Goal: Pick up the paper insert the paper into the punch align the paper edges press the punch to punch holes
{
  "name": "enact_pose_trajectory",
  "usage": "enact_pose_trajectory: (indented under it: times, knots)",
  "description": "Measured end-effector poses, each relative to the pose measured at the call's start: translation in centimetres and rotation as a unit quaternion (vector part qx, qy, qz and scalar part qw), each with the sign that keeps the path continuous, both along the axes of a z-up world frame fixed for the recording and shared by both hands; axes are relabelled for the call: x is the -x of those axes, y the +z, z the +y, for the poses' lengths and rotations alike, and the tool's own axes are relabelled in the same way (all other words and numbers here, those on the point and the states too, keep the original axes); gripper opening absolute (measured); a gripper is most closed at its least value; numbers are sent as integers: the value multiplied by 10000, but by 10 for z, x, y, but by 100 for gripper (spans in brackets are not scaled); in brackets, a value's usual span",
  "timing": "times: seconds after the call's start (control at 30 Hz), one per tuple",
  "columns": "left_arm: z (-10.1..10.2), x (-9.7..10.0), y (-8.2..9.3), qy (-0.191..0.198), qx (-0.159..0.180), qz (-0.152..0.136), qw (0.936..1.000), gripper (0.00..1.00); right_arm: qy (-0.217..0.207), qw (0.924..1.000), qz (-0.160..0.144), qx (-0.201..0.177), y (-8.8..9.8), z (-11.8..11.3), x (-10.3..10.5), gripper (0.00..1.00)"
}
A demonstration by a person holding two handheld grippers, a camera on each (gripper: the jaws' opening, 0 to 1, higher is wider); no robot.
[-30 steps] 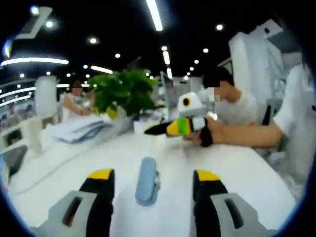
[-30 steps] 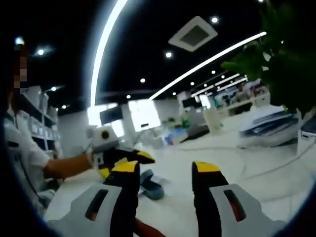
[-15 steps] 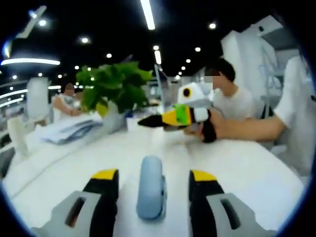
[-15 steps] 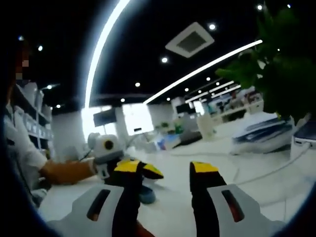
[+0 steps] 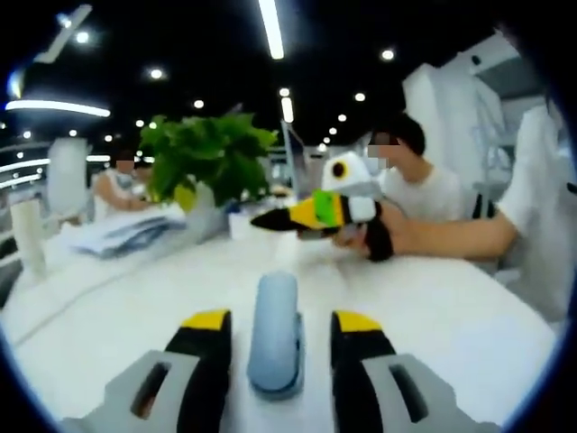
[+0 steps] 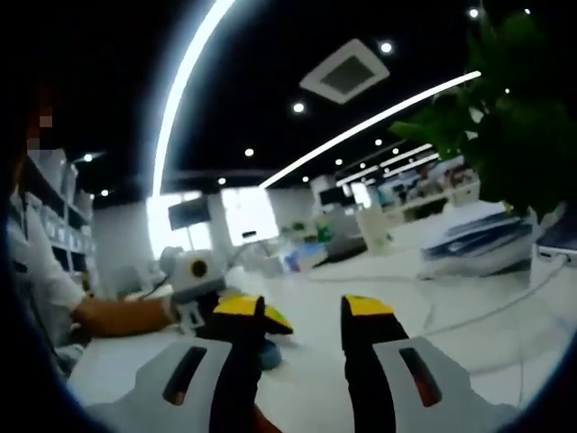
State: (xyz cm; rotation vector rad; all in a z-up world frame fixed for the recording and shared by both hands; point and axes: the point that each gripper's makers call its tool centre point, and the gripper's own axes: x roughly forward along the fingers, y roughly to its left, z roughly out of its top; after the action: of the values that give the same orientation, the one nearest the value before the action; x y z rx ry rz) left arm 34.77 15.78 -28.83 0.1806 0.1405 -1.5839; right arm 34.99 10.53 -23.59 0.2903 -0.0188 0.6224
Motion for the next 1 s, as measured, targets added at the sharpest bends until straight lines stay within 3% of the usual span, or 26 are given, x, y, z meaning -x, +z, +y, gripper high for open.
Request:
enact_pose_trajectory:
  times: [0.13, 0.83, 1.0]
  knots:
    - [0, -1, -3, 29, -68, -43, 10000, 35, 13, 10000, -12, 28, -1, 1, 0, 34]
    - [0, -4, -5, 31, -87, -97, 9999, 25, 89, 9999, 39, 97, -4, 7, 3, 30]
    - [0, -5, -5, 40, -88, -91, 9999, 25, 170, 9995, -139, 214, 2, 12, 8, 9]
